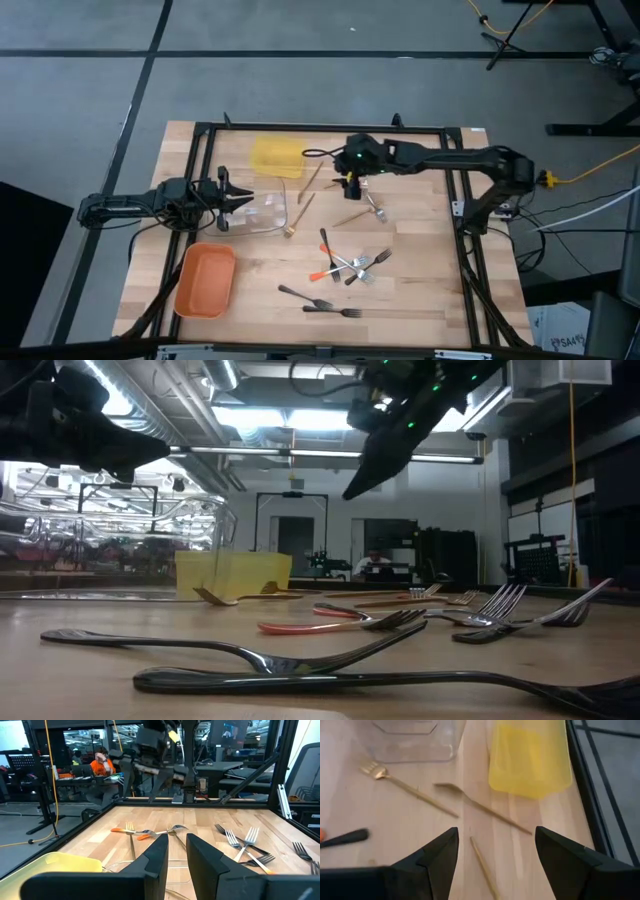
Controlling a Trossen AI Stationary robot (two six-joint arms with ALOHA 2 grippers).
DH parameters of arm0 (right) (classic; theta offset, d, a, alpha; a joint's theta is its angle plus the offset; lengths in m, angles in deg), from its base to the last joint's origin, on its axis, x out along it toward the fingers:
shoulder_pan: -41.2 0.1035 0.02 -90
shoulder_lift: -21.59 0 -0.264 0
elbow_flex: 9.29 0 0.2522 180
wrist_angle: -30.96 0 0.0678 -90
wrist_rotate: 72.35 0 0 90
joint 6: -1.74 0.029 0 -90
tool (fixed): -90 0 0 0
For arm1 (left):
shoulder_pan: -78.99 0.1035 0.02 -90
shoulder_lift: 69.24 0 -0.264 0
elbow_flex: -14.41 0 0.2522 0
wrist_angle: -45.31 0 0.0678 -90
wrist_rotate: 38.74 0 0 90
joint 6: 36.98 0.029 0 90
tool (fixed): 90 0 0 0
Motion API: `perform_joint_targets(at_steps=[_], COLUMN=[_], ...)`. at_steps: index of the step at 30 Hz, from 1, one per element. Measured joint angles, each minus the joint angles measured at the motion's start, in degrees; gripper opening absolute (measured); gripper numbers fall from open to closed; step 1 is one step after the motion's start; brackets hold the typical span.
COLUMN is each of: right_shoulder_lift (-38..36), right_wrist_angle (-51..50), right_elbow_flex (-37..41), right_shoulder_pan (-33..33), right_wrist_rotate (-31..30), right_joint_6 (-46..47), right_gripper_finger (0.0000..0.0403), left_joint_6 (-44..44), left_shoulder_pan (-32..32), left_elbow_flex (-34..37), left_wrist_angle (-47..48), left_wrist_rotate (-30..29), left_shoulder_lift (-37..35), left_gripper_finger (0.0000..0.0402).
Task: Sort silverware by color (type)
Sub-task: Put the gold fork into the yellow bin
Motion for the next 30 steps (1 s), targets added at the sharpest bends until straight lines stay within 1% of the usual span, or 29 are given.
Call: perform_joint_targets(at_steps=[5, 10, 17, 27, 30], right_shoulder_lift=[5.04, 8.92, 13.81, 18.78, 20.35], right_wrist_angle=[5.71, 9.25, 15.07, 23.73, 25.91], right_elbow_flex=[-0.16, -0.16, -0.16, -0.16, -0.18], right_shoulder_pan=[-0.02, -0.46, -2.08, -2.17, -2.16], right_wrist_rotate=[0.06, 0.41, 6.67, 10.57, 10.61], right_joint_6=[-1.47, -3.12, -3.46, -3.96, -3.96], right_gripper_finger=[0.0253, 0.0253, 0.0253, 0.0253, 0.0253], left_joint_6=[0.00, -0.02, -0.02, -0.02, -0.04], left_shoulder_pan=[0.00, 0.02, 0.00, 0.01, 0.00], left_elbow_flex=[0.00, 0.00, 0.00, 0.00, 0.00], left_wrist_angle=[0.00, 0.02, 0.00, 0.01, 0.00], left_wrist_rotate=[-0.05, -0.04, -0.03, -0.17, -0.17], left_shoulder_lift=[0.01, 0.00, 0.02, 0.01, 0.01], left_gripper_finger=[0.0063, 0.0063, 0.0063, 0.0063, 0.0063])
